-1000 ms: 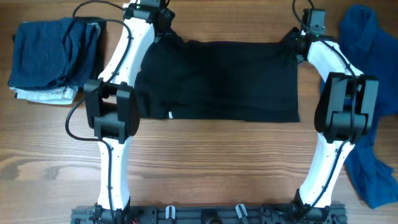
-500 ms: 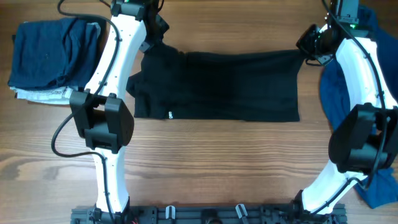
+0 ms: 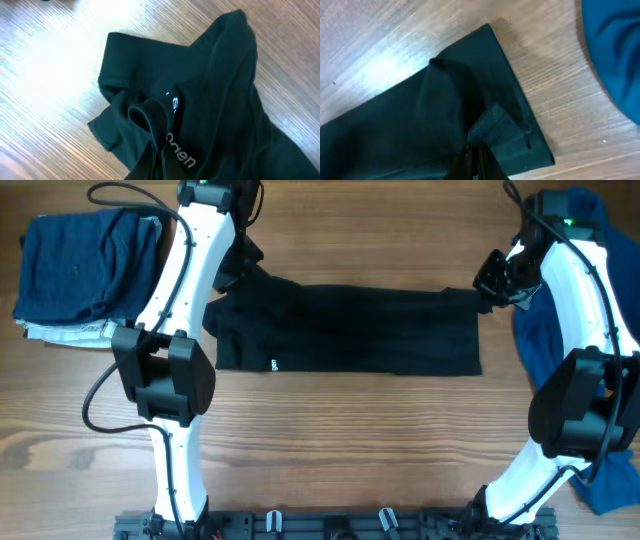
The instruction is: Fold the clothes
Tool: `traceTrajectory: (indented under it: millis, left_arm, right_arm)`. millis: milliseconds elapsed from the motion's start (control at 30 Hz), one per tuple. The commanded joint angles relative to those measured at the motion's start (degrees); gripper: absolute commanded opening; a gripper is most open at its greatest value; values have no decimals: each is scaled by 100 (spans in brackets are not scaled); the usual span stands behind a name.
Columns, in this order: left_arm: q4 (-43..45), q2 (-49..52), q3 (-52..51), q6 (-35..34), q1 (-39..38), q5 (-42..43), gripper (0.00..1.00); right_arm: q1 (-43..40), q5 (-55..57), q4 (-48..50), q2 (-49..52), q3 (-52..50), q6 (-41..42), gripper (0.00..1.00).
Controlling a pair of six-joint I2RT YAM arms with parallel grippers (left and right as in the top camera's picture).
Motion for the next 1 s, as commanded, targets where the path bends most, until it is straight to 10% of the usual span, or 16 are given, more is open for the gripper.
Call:
traceTrajectory:
  millis: [0, 167, 333, 533, 967]
  left_arm:
    - [-96, -216, 76, 55, 59, -267, 4]
    - [-203, -216, 76, 55, 57, -267, 36]
    - [-249, -216, 76, 61, 59, -310, 40]
    - [13, -588, 101, 874, 376, -26, 51]
    - [223, -1084, 98, 1552, 1255, 833, 100]
  right_arm:
    - [-44, 122, -96, -72, 48, -179, 5]
    - [-44, 162, -197, -74, 48, -295, 34]
    - [-46, 162, -275, -74, 48, -304, 45]
    - [-168, -446, -57, -63, 48, -2149, 99]
    - [-173, -48, 1014, -39, -1202, -3722, 97]
